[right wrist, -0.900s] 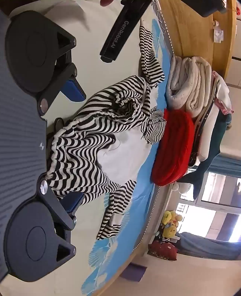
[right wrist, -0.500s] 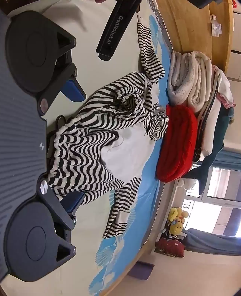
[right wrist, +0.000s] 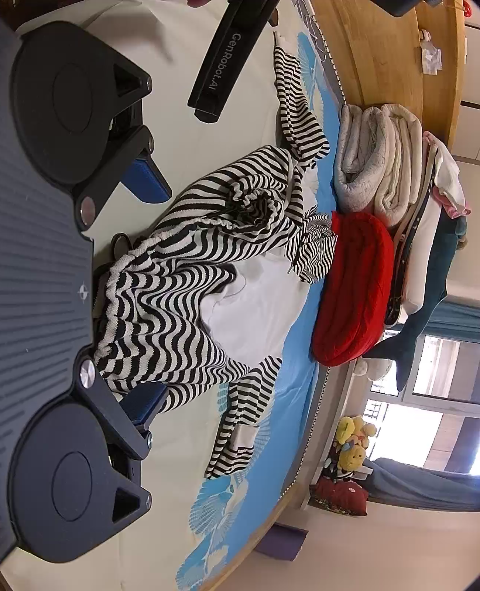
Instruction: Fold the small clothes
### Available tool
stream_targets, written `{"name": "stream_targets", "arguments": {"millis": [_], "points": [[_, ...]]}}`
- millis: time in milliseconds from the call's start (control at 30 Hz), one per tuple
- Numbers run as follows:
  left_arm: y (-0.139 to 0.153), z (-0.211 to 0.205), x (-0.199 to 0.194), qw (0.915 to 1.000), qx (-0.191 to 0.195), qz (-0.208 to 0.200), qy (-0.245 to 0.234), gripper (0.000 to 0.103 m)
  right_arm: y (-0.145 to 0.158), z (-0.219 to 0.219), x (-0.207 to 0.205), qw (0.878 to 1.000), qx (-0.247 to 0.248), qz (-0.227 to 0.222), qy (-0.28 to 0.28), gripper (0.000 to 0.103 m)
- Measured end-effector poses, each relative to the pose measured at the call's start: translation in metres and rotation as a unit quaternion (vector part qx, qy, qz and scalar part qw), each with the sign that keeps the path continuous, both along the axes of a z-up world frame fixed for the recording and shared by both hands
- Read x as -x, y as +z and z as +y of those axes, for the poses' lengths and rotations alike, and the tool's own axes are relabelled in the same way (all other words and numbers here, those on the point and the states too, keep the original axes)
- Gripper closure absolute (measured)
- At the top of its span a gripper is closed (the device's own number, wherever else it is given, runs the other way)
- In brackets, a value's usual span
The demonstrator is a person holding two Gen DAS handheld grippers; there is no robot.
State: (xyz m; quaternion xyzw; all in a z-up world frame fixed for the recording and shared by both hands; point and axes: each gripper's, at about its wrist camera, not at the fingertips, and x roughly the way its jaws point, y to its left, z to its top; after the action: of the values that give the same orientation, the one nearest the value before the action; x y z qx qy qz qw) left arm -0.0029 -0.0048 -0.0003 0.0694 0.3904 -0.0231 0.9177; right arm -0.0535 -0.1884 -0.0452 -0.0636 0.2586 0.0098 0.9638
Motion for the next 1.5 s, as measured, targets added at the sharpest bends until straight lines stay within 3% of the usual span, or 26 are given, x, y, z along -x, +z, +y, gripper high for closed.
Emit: {"name": "stream_targets", "arguments": {"millis": [1500], "points": [[-0.0002, -0.0015, 0.0010, 1.0000, 0.002, -0.004, -0.001, 0.000, 0.0018, -0.0011, -0.0004, 1.000, -0.006, 0.001, 0.001, 0.001]]}}
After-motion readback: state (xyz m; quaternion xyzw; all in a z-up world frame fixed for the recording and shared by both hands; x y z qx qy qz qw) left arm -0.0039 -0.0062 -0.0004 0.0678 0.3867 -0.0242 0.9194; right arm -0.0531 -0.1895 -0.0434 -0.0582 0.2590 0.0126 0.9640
